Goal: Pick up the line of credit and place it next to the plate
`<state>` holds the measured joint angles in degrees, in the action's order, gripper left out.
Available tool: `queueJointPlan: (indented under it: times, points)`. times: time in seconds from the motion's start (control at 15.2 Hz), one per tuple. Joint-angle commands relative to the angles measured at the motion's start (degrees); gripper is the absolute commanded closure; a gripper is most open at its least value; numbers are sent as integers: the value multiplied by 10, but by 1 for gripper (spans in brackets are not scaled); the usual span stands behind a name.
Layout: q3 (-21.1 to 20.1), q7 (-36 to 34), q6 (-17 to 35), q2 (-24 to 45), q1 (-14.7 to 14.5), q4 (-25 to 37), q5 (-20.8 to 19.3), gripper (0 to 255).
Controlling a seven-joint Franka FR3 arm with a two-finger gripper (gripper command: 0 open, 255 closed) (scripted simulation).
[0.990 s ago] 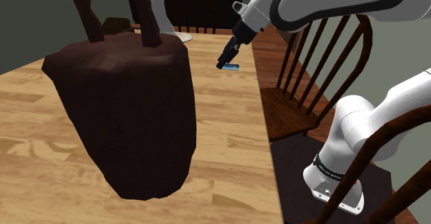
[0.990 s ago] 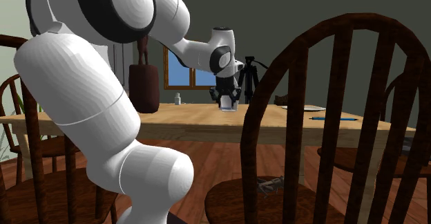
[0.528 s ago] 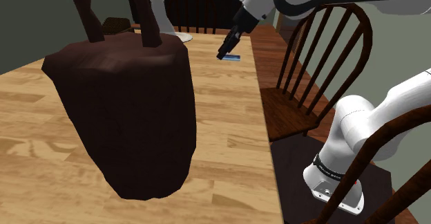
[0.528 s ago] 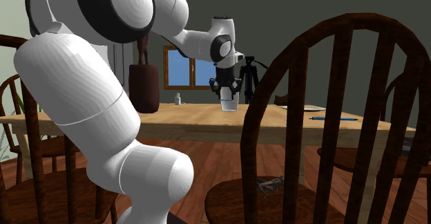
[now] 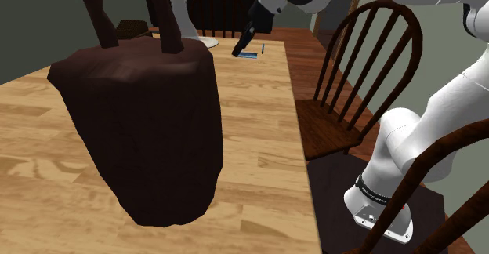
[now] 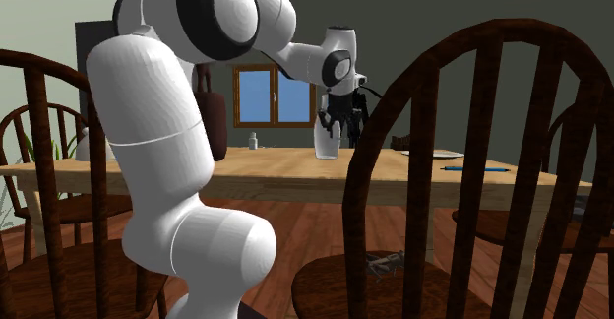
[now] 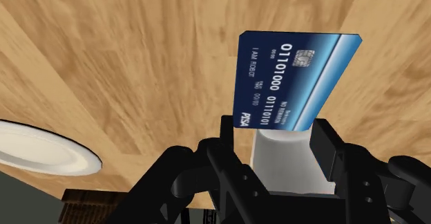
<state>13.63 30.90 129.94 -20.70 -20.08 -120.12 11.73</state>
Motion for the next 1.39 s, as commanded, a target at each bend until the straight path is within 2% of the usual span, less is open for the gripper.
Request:
queueJointPlan:
  times: [0.0,0.46,0.79,0.86,1.32]
  points:
    - [17,21,2,46,-5,40,16,255]
    - [65,90,-39,212,-1,221,92,255]
    - [78,123,-97,347,35,391,154,255]
    - [79,127,-119,392,52,453,172,255]
    - [73,148,-66,383,46,388,178,255]
